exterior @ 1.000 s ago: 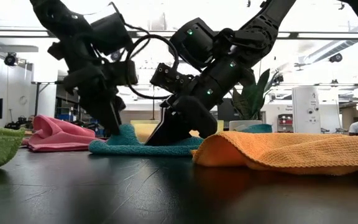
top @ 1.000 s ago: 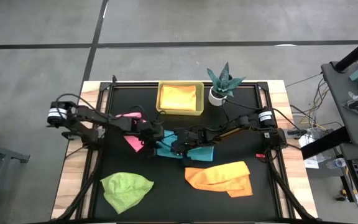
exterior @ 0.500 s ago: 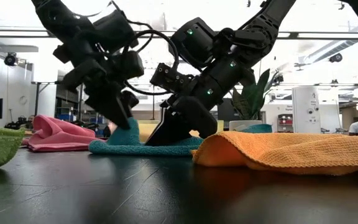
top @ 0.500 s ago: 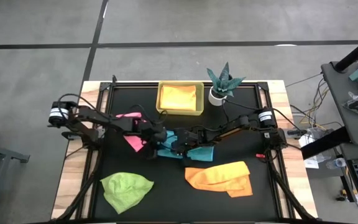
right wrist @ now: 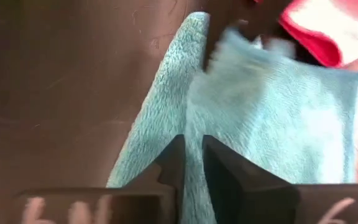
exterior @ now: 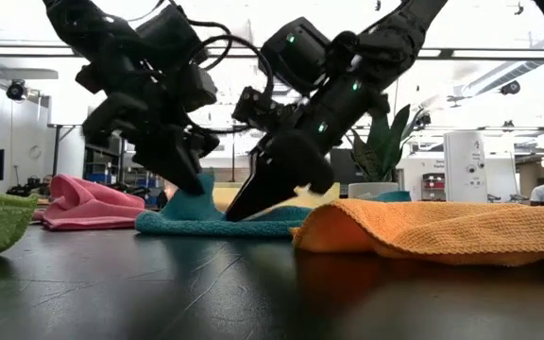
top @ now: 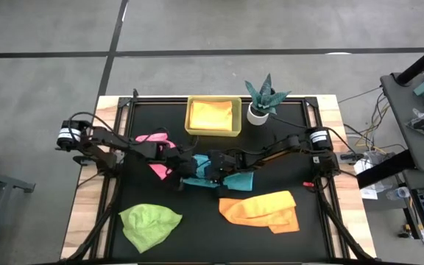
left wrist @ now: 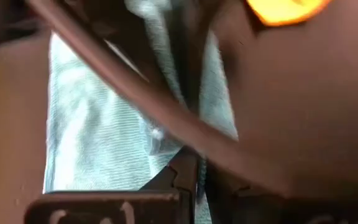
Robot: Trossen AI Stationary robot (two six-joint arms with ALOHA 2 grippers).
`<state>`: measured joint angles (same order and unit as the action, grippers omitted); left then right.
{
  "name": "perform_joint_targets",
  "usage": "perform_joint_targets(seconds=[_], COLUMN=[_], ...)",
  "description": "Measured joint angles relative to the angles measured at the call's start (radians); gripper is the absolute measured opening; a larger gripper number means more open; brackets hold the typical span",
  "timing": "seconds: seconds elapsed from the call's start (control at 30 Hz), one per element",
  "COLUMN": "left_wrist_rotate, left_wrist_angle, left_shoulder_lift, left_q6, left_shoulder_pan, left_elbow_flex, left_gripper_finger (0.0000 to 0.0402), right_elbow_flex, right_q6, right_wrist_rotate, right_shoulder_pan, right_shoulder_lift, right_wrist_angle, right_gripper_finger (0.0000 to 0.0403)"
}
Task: Fold microfiber towels
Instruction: Fold the blue microfiber cloth
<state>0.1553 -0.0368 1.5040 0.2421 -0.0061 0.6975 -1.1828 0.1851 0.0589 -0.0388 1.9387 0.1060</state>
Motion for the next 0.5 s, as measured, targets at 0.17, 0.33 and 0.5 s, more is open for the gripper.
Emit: perform_joint_targets(seconds=[0.17,0.33,0.5], left_wrist_rotate=[-0.127,-0.245,-0.249], left_wrist_angle=[0.005,0.016,0.034], left_shoulder_lift=[0.0,0.001,-0.002], left_q6=[0.242,0.288,0.224], left_shoulder_pan=[-0.081,-0.137,-0.143], left_elbow_flex=[-0.049,-0.078,-0.078], left_gripper_finger=[0.0001,0.0,0.0], right_elbow_flex=[0.006,0.006,0.009], right_q6=[-0.046,-0.075,-0.081], right_wrist_rotate=[0.0,0.0,0.0], right_shoulder_pan=[0.004,0.009,0.02], right_shoulder_lift=[-0.06,-0.072,-0.064], right_wrist_angle=[-0.029,-0.011,0.001], right_gripper_finger=[0.0101,0.0157,0.0196])
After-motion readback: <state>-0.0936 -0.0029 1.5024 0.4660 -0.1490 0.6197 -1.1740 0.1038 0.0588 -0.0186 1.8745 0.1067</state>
